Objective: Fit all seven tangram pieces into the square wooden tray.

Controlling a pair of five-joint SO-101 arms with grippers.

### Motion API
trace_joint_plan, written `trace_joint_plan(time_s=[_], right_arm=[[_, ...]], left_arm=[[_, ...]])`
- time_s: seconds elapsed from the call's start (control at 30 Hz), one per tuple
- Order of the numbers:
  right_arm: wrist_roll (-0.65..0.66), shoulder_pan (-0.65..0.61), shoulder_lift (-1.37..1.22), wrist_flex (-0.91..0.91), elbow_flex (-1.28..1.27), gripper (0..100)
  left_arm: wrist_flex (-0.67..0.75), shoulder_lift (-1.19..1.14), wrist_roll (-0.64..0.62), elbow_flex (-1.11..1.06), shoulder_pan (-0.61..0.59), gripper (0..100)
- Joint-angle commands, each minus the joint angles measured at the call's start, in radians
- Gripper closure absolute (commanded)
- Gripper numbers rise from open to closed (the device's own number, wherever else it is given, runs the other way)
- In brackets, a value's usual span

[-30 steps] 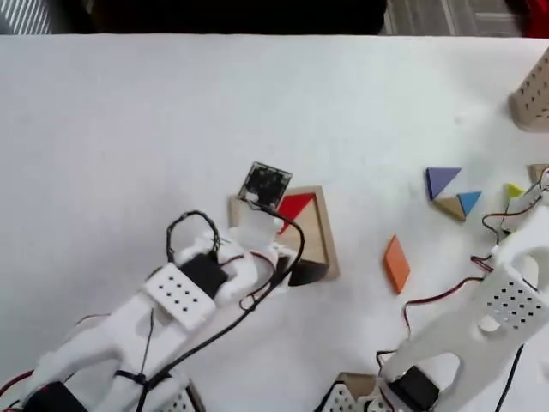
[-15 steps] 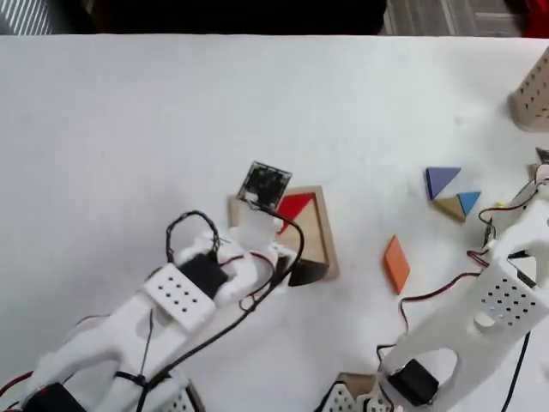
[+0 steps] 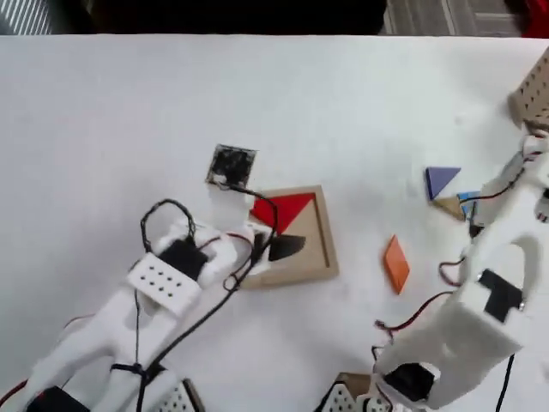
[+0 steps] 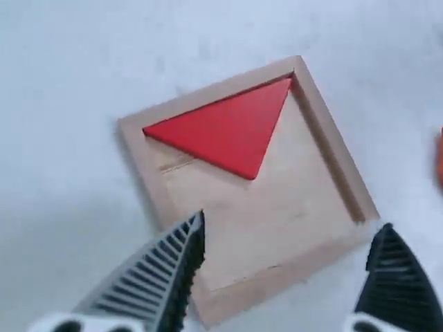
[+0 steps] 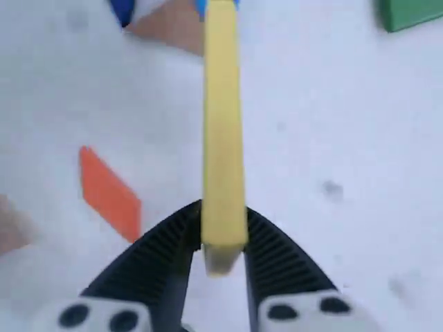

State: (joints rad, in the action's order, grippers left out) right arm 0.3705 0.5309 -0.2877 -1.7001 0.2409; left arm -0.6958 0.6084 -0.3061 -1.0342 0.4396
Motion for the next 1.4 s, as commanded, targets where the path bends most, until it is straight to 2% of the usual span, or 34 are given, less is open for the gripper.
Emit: trace_joint_plan(time_s=[0.0, 0.17, 0.27, 0.37, 0.53, 0.7, 0.8, 1.13, 1.2, 1.37], right_arm=[[-0.074, -0.134, 0.265, 0.041, -0.183, 98.1], [-0.242, -0.375, 0.541, 0.199, -0.514, 98.1], [-0.322, -0.496, 0.599, 0.32, -0.621, 98.1], [-0.328, -0.515, 0.573, 0.375, -0.64, 98.1], [-0.33, -0.699, 0.455, 0.414, -0.652, 98.1], [-0.33, -0.839, 0.384, 0.53, -0.701, 98.1], [-0.331, -0.874, 0.386, 0.588, -0.749, 98.1], [-0.31, -0.845, 0.375, 0.711, -0.862, 97.5], [-0.284, -0.858, 0.375, 0.707, -0.864, 94.1], [-0.281, -0.895, 0.378, 0.704, -0.864, 77.1]], left_arm=[[-0.058, 0.039, 0.002, 0.084, -0.071, 63], [-0.101, 0.039, 0.005, 0.121, -0.166, 63], [-0.104, 0.039, 0.003, 0.127, -0.202, 63], [-0.104, 0.039, 0.003, 0.129, -0.219, 63], [-0.1, 0.039, 0.003, 0.13, -0.231, 63], [-0.098, 0.039, 0.002, 0.13, -0.231, 63], [-0.097, 0.039, 0.002, 0.13, -0.231, 63], [-0.095, 0.039, 0.005, 0.133, -0.228, 63], [-0.095, 0.039, 0.006, 0.133, -0.228, 63], [-0.095, 0.039, 0.006, 0.133, -0.225, 63]])
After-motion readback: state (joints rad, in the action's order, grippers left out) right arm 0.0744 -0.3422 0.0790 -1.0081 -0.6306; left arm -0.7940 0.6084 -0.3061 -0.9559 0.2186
